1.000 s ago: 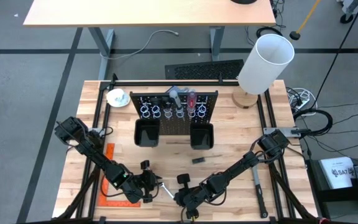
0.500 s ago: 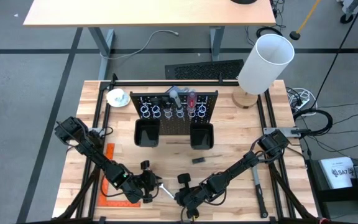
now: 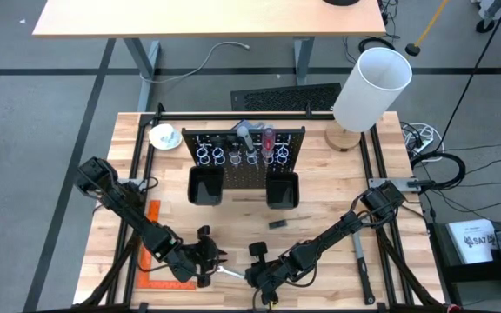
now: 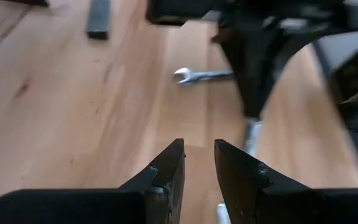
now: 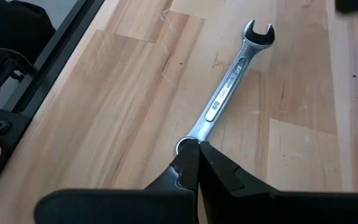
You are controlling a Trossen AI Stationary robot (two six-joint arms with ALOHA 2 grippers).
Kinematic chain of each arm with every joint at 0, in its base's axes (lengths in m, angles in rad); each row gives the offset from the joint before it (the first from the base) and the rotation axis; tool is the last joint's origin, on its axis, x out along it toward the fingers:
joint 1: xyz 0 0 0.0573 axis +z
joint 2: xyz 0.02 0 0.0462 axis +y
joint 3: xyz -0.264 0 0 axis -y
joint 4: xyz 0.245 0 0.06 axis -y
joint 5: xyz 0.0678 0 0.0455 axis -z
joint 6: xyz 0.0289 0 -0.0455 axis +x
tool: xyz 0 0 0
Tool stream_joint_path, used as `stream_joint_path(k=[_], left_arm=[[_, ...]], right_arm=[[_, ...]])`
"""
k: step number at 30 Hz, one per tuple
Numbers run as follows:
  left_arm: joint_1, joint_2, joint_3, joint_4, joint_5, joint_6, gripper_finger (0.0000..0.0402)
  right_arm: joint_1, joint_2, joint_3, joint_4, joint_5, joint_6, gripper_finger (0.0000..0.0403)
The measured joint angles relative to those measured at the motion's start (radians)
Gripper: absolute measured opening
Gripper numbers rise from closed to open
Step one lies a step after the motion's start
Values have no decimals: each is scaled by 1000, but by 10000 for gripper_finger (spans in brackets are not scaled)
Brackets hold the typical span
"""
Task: Hang tools onto peg board
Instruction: Hang the silver wrench on the black peg board
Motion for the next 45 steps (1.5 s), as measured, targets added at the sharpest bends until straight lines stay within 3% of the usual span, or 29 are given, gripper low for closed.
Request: stream_joint_path(k=[8,20,31,45], left_arm=[[-11,-39,0,-4,169,-8,98],[-28,-1,0,-101,155,-86,102],[-32,35,0,-42,180,-86,183],[-32,136,0,53,187,-81,185]], right_arm=[[0,1,0,-1,-1,7,0],[0,2,0,-2,-2,7,0],[0,3,0,-1,-2,7,0],[0,3,0,7,-2,7,0]])
